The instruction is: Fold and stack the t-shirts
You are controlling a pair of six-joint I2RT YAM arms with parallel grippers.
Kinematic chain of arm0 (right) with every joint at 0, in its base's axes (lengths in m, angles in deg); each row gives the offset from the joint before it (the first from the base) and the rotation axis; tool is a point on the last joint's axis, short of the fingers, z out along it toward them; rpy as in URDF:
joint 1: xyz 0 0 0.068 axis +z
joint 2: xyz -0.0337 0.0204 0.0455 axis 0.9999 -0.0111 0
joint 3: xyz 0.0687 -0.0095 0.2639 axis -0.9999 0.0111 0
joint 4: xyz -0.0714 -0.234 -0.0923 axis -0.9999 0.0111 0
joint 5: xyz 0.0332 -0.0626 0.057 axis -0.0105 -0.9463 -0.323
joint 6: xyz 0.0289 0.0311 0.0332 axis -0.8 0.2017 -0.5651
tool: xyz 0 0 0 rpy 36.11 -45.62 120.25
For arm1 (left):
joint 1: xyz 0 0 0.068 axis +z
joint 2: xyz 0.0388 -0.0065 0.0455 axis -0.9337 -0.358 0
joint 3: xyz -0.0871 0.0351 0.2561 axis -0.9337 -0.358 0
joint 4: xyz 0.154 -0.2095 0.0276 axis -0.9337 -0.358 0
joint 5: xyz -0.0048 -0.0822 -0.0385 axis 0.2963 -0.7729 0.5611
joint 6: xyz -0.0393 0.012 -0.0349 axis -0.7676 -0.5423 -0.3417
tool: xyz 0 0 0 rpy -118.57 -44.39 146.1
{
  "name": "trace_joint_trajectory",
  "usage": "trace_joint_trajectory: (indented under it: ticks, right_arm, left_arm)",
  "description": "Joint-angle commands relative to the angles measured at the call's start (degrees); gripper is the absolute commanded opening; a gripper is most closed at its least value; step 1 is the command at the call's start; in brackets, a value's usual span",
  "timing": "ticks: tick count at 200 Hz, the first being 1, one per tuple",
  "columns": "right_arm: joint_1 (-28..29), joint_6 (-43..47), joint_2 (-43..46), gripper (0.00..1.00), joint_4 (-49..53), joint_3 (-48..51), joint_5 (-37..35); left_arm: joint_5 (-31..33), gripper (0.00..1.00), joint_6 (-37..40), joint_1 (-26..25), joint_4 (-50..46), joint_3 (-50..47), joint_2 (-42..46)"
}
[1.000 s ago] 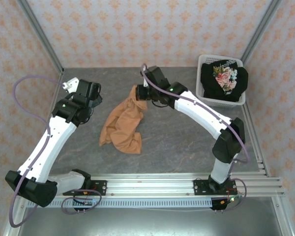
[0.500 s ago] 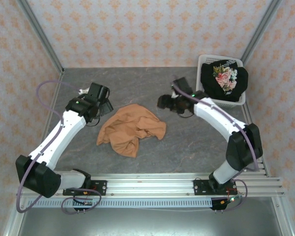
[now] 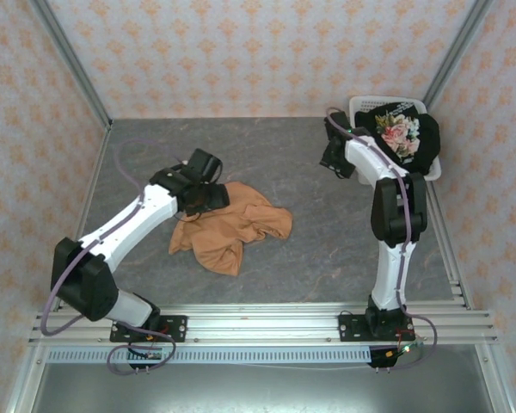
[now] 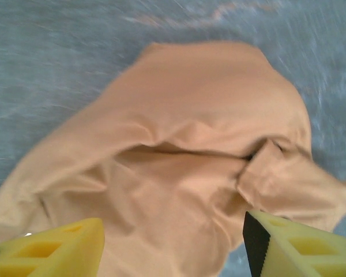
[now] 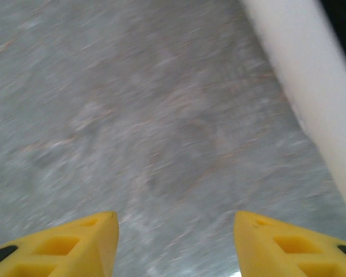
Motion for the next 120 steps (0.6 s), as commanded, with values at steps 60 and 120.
trace_joint_trajectory:
  ticks: [60, 120]
  right_arm:
    - [11.2, 6.03, 16.34, 0.7, -2.92, 11.51, 12.65]
    - [26.03, 7.57, 14.19, 0.77, -7.1, 21.64, 17.84]
  left_arm:
    - [10.58, 0.82, 1.05, -0.18, -9.04, 10.57, -12.83]
    - [11.34, 0.81, 5.8, 4.5, -12.21, 14.42, -21.44]
